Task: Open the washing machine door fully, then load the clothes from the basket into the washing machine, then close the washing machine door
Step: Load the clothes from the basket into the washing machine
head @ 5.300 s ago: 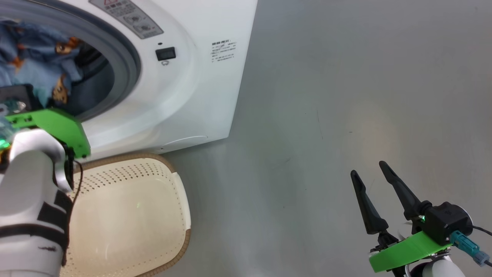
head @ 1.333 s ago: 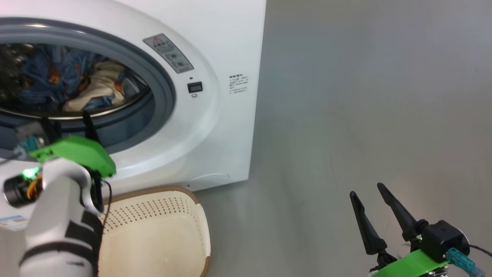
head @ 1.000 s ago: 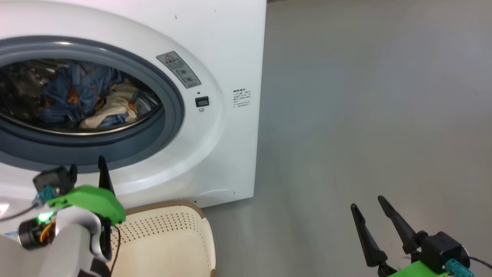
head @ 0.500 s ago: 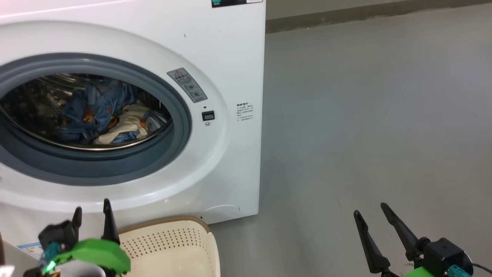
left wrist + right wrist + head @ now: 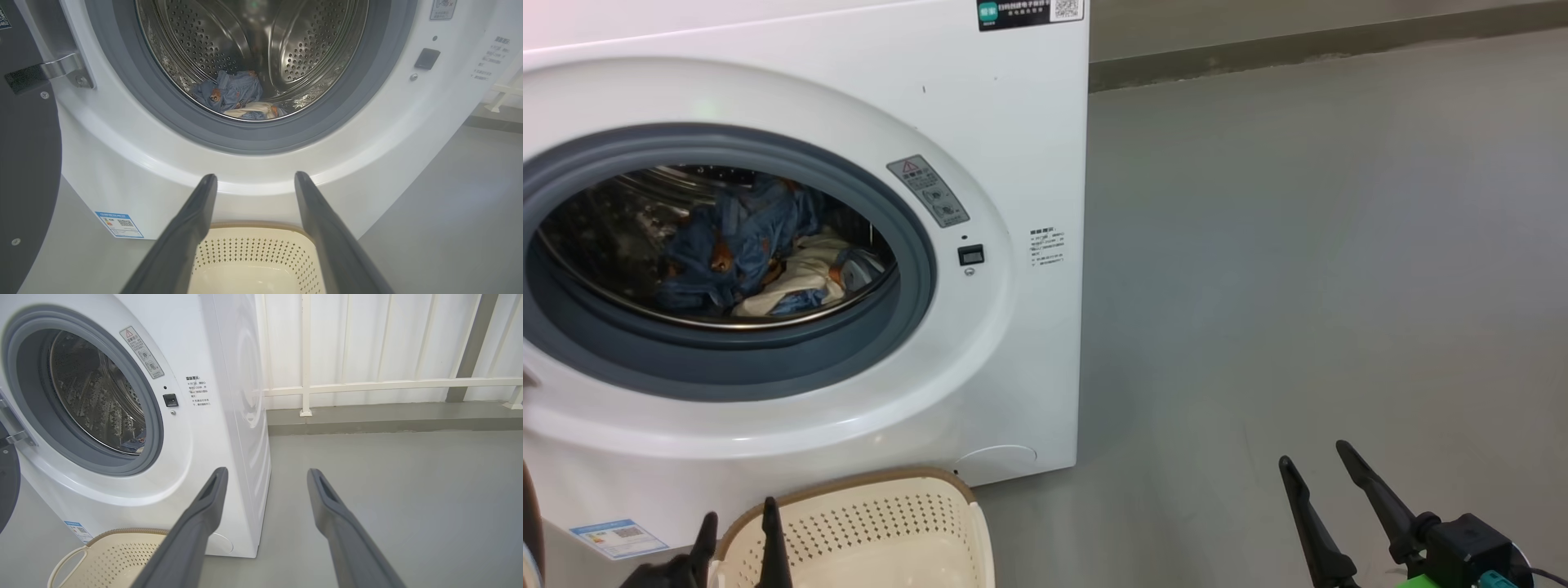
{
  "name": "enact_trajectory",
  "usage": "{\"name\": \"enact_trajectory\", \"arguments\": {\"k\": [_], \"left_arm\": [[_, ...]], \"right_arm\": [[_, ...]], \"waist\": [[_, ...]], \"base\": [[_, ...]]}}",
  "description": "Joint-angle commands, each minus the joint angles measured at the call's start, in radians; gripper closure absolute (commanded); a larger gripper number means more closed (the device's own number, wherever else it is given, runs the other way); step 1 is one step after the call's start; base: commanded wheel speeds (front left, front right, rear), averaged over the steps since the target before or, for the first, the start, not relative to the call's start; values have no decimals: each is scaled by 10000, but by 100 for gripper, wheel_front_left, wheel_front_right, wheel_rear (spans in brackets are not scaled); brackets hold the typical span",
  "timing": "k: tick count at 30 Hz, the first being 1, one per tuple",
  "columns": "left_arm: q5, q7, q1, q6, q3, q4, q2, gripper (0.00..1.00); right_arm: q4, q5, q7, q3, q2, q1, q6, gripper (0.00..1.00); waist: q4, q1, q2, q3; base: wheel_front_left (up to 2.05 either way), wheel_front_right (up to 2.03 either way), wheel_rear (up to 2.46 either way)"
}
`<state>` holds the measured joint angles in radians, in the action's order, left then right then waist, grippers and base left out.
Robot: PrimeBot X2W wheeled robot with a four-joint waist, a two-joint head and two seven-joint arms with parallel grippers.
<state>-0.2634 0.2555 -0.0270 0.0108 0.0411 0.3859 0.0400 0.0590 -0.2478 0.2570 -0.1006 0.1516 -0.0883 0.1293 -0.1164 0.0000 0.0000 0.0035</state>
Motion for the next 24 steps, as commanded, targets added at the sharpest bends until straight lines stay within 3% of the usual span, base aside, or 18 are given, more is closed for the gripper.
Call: {"name": "enact_trajectory", "arguments": {"k": [1,12,24], "left_arm": [[-54,62,-46,-78,268,-349,106,0],[-362,63,1002,-379,1,-1444,104,0],[-432,63,1705,-170,109,-2313,103,0]], "right_arm": [[-250,35,48,-181,118,77,14,0],[-280,122,48,-45,161,-30,14,0],[-292,123,48,-67,248,-26,14,0]], "waist": [[16,0,0,-15],[372,0,0,-135],[534,0,0,-355]], "base": [[0,0,0],[0,0,0],[0,0,0]]}}
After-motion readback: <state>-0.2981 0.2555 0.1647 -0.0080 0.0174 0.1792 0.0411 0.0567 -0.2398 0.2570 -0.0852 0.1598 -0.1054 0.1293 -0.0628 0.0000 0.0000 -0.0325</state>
